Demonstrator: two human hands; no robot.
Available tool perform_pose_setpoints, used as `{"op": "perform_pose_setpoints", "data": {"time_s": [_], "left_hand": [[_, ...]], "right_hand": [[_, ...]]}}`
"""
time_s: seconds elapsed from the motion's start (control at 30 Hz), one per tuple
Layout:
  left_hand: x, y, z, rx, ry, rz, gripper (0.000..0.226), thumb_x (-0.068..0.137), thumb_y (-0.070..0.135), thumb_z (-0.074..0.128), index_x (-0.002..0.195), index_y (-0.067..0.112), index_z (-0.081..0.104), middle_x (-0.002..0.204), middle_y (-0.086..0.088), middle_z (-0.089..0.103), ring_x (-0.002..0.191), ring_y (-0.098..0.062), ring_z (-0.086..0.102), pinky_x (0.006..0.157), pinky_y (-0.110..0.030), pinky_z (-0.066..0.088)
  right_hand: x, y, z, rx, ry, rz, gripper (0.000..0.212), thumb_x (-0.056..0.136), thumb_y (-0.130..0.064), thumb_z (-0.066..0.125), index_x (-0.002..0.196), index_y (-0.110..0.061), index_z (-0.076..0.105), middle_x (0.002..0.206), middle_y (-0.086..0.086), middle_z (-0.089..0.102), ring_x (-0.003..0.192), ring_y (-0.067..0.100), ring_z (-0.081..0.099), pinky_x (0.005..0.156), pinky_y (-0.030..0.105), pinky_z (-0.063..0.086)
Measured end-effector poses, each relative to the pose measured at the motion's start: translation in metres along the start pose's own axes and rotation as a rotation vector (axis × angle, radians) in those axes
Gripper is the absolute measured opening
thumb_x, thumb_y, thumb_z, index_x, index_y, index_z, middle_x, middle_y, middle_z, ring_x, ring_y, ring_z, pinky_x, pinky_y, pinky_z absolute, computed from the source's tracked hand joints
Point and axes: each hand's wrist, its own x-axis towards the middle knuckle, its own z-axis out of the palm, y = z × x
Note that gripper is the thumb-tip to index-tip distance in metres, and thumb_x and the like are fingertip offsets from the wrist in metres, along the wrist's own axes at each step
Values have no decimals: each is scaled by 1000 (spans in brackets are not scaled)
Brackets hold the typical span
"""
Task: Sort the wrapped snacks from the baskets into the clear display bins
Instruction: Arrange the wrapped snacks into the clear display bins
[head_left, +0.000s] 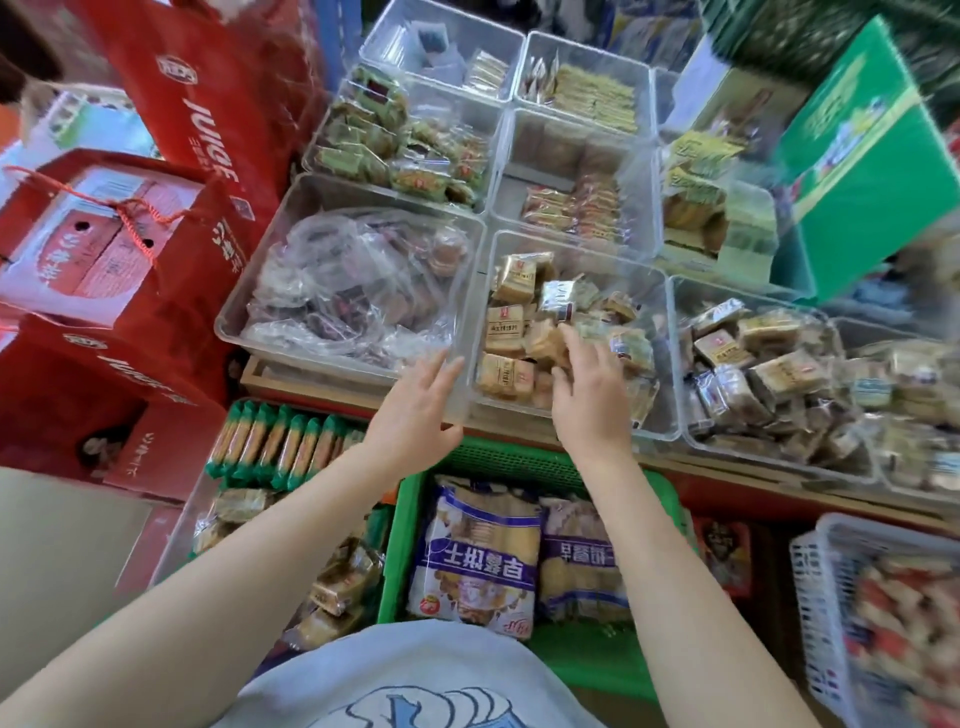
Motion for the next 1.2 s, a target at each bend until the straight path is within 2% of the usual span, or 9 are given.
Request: {"op": "perform_pose_setpoints", "data": {"time_s": [0.13,0.3,0.43,0.63,0.73,0.83,1.0,1.1,1.2], "left_hand": [[22,14,15,210,-105,20,87,94,37,56,159,21,0,166,-2,-5,153,-21,6,122,-39,0],[26,15,23,335,-185,-3,94,93,38,54,157,18,-11,165,-5,-13,153,-20,-5,125,-42,2],[25,14,27,370,-201,-16,98,91,37,54,156,18,-17,163,-3,-21,152,-20,-11,124,-41,-3],[26,16,26,364,-217,-17,96,91,33,53,156,18,-17,163,-3,-21,152,-20,-12,124,-42,-3],[26,16,20,280,-203,-5,89,93,32,52,158,20,-6,165,-2,-13,153,-19,-6,124,-40,-2],[5,9,17,99,39,26,68,92,27,56,154,17,30,164,-7,17,149,-23,20,122,-39,13],[-61,-60,40,3,345,-254,30,86,24,47,104,10,66,103,-5,59,92,-27,58,75,-34,47],[-101,-122,51,74,68,-583,34,91,24,49,121,11,58,122,-8,55,110,-28,54,89,-41,49],[-130,-172,56,176,-94,-728,53,91,28,57,139,13,43,139,-13,47,127,-33,45,101,-44,43]], "right_hand": [[57,53,-5,-172,154,141,59,92,9,50,147,-14,46,136,19,53,121,33,52,95,47,53],[74,76,25,-249,-344,169,60,106,-30,31,160,-14,12,167,11,6,154,31,-1,125,49,8],[72,90,40,-363,-456,34,73,103,-57,15,160,-13,5,168,7,-6,153,24,-14,124,46,-3],[103,94,27,-269,-394,231,67,104,-56,19,157,-15,24,167,12,8,154,29,5,124,52,1],[79,57,32,-153,-159,6,48,104,-37,35,139,-7,50,153,17,40,146,32,31,121,50,14],[26,5,45,64,-45,-274,27,97,-19,44,104,-6,67,105,11,66,99,27,61,92,44,50],[-60,-45,93,235,-370,-249,17,96,-13,53,96,-9,69,85,4,69,74,21,62,62,30,47],[-89,-52,131,93,-816,-125,21,100,-22,45,87,-12,59,86,5,61,82,27,59,71,42,51],[-114,-55,153,9,-964,-73,24,102,-25,43,90,-12,59,92,5,61,85,26,60,76,43,53]]}}
